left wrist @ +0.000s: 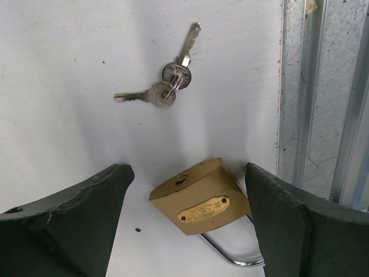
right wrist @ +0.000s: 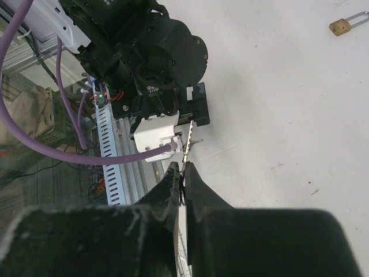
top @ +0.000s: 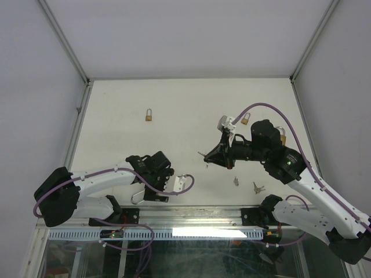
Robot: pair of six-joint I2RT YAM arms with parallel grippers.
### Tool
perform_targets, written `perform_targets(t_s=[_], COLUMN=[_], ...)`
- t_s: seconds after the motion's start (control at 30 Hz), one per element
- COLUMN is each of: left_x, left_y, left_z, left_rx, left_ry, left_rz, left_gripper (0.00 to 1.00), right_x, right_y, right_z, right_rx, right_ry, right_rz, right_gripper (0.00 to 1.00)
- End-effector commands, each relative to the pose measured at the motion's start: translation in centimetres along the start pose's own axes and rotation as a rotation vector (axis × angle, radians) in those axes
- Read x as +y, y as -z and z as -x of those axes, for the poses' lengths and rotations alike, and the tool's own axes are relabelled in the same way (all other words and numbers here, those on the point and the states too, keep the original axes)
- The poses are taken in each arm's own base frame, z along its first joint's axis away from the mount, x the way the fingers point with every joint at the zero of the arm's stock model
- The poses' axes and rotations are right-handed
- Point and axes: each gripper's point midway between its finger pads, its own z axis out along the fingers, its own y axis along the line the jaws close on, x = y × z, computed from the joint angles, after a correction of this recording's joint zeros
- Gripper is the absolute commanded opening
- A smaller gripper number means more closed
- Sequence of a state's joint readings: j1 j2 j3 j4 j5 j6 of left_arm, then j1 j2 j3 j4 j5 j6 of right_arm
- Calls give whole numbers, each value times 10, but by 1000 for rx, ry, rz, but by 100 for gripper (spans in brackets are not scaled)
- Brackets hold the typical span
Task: Unlock with the key
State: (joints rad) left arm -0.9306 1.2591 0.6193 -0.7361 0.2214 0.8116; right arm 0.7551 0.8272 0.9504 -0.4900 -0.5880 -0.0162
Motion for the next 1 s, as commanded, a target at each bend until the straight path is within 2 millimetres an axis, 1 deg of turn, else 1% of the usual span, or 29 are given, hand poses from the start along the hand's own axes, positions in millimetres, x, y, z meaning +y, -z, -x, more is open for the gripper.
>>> perform_targets(t_s=[0.0, 0.03, 0.07, 0.1, 0.17, 0.27, 0.33, 0.4, 0.5, 0.57, 0.6, 0.63, 0.67, 0.7, 0.73, 0.77, 0.8, 0.87, 0.97], left_x=[-9, -6, 3, 17, 41, 75, 96, 114, 128, 139, 144, 144, 139, 127, 109, 93, 75, 36, -13], left_y=[-14, -15, -15, -12, -5, 4, 12, 22, 41, 55, 64, 72, 80, 84, 86, 87, 84, 76, 60], left_z=[-21, -26, -33, -35, -42, -59, -62, -53, -27, -16, -11, -6, -1, 2, 3, 3, 2, -7, -20], left_rx=[61, 78, 100, 87, 78, 123, 111, 71, -16, -38, -54, -77, -97, -113, -125, -130, -123, -90, -22], left_ry=[-55, -80, -99, -92, -77, -58, -53, -48, -67, -68, -60, -50, -55, -76, -98, -133, -167, -221, -163], left_rz=[-29, -13, 29, 69, 118, 200, 241, 265, 258, 277, 290, 284, 269, 237, 192, 163, 123, 14, -153], left_gripper=[84, 87, 89, 91, 92, 92, 93, 96, 99, 99, 99, 99, 98, 97, 96, 91, 86, 69, 47], right_x=[4, 4, 4, 4, 4, 4, 4, 4, 4, 4, 4, 5, 5, 5, 5, 5, 5, 5, 6], right_y=[4, 4, 4, 4, 3, 2, 2, 1, 2, 2, 1, 2, 2, 2, 3, 3, 3, 3, 2], right_z=[23, 24, 24, 24, 24, 24, 24, 23, 23, 22, 21, 21, 21, 20, 19, 19, 18, 18, 19], right_rx=[-79, -82, -84, -85, -84, -77, -76, -76, -77, -77, -77, -77, -77, -75, -73, -74, -76, -82, -82], right_ry=[43, 46, 47, 49, 51, 50, 51, 49, 45, 44, 44, 45, 43, 42, 40, 39, 38, 37, 27], right_rz=[2, 1, 0, 0, 5, 9, 10, 10, 10, 12, 13, 13, 14, 13, 11, 10, 9, 11, 19], right_gripper=[0, 0, 0, 0, 0, 0, 0, 0, 0, 0, 0, 0, 0, 0, 0, 0, 0, 0, 0])
